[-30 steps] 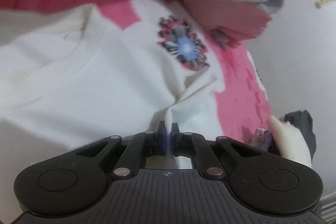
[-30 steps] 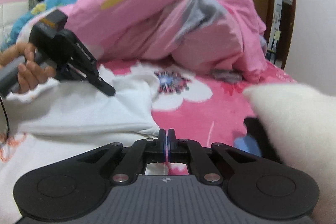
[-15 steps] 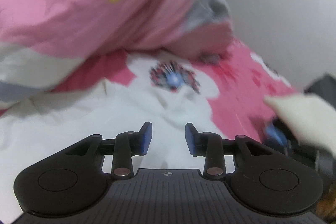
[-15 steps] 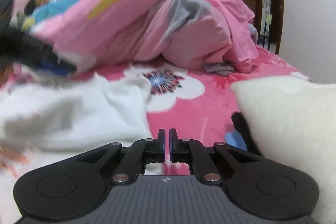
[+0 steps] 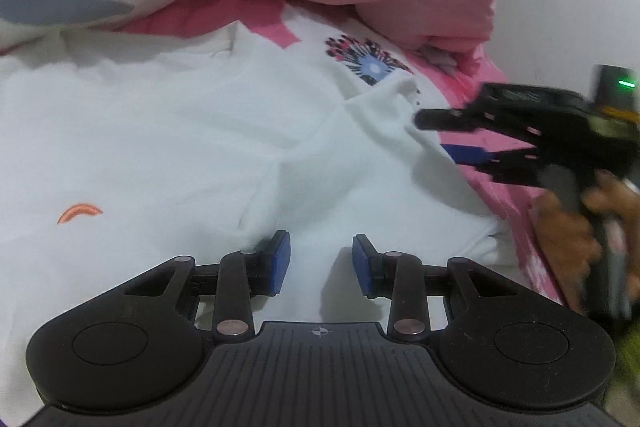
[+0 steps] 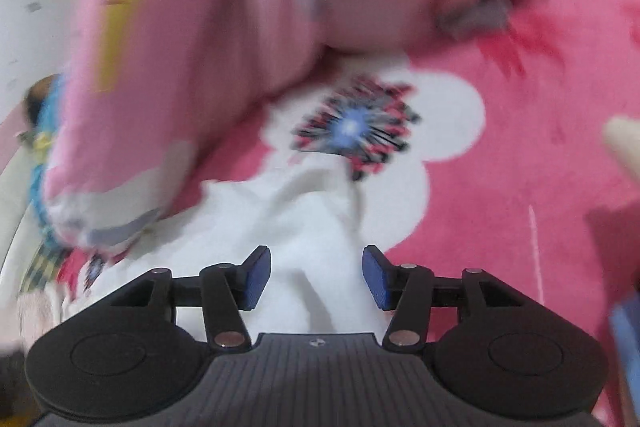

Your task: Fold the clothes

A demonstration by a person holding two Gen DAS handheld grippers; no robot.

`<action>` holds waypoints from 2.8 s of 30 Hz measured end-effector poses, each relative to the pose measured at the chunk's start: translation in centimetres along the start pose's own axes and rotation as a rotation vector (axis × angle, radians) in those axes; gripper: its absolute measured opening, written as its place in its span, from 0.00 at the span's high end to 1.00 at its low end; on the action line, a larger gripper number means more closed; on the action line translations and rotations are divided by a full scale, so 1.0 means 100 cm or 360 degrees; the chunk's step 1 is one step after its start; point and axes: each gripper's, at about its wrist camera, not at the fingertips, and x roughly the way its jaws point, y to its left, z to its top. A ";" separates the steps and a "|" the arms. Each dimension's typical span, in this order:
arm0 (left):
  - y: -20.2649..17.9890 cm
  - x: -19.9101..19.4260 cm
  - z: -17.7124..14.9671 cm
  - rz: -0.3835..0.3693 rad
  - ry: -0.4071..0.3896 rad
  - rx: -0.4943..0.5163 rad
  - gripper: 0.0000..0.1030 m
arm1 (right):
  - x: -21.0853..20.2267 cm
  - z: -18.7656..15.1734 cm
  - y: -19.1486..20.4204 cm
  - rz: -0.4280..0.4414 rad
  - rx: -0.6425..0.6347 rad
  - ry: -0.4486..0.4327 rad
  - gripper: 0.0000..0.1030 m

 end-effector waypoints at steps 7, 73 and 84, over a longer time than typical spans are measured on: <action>0.007 0.003 -0.006 -0.0043 -0.0018 0.0043 0.67 | 0.042 0.035 -0.034 0.0263 0.0408 0.0123 0.52; 0.014 -0.001 -0.002 -0.0127 -0.0042 0.0022 0.67 | 0.083 0.077 0.028 -0.0376 -0.0527 -0.0244 0.87; 0.041 -0.051 0.010 0.0100 -0.0126 -0.0134 0.67 | -0.066 0.051 0.000 0.0069 -0.0040 -0.0390 0.82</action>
